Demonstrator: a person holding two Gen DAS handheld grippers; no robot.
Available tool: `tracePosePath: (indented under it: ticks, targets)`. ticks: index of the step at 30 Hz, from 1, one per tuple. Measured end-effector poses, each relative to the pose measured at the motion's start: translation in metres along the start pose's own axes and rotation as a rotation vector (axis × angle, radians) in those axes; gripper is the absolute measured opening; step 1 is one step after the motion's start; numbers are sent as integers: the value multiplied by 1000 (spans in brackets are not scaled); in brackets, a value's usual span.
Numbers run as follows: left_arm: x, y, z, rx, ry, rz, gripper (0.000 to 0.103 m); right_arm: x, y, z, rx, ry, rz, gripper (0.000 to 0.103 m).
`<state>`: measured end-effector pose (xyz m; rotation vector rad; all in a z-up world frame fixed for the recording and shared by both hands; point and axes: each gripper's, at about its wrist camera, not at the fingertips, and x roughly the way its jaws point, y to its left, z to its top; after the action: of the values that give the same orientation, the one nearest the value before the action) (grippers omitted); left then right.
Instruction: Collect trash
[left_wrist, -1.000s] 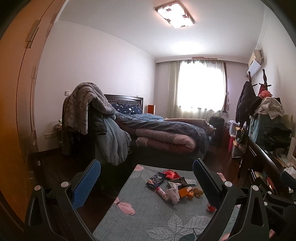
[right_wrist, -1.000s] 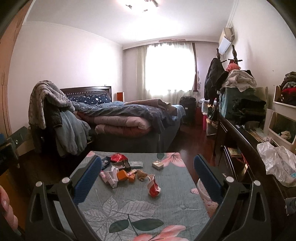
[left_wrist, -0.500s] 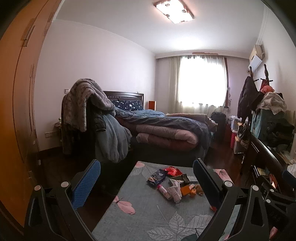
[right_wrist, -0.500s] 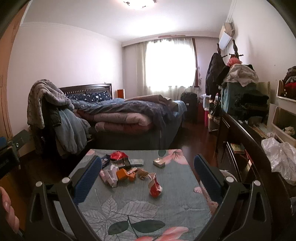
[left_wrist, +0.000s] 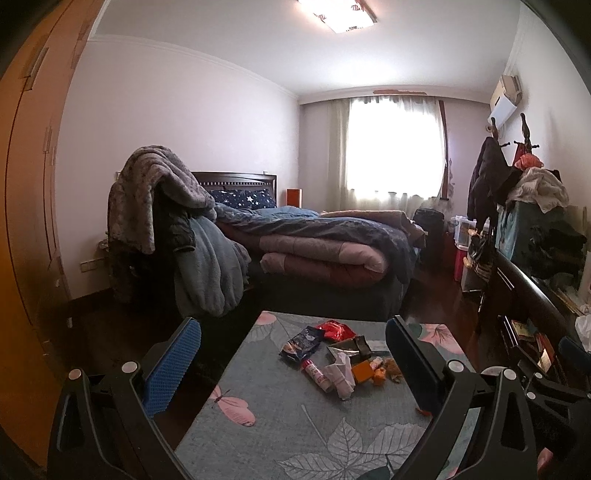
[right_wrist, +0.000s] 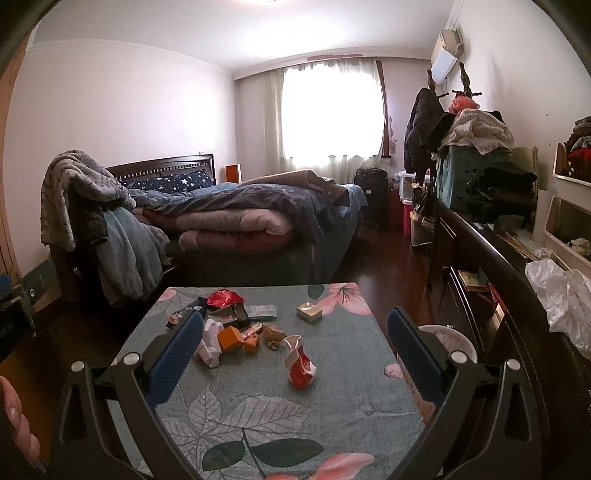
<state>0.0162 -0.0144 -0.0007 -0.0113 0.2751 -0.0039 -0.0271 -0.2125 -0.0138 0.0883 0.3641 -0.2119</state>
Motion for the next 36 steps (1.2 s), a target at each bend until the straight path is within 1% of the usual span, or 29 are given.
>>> tracePosePath:
  ticks: [24, 36]
  targets:
    - [30, 6, -12, -15, 61, 11, 99, 30, 10, -12, -26, 60, 15, 100]
    - [52, 8, -20, -12, 99, 17, 99, 55, 13, -17, -29, 102, 20, 100]
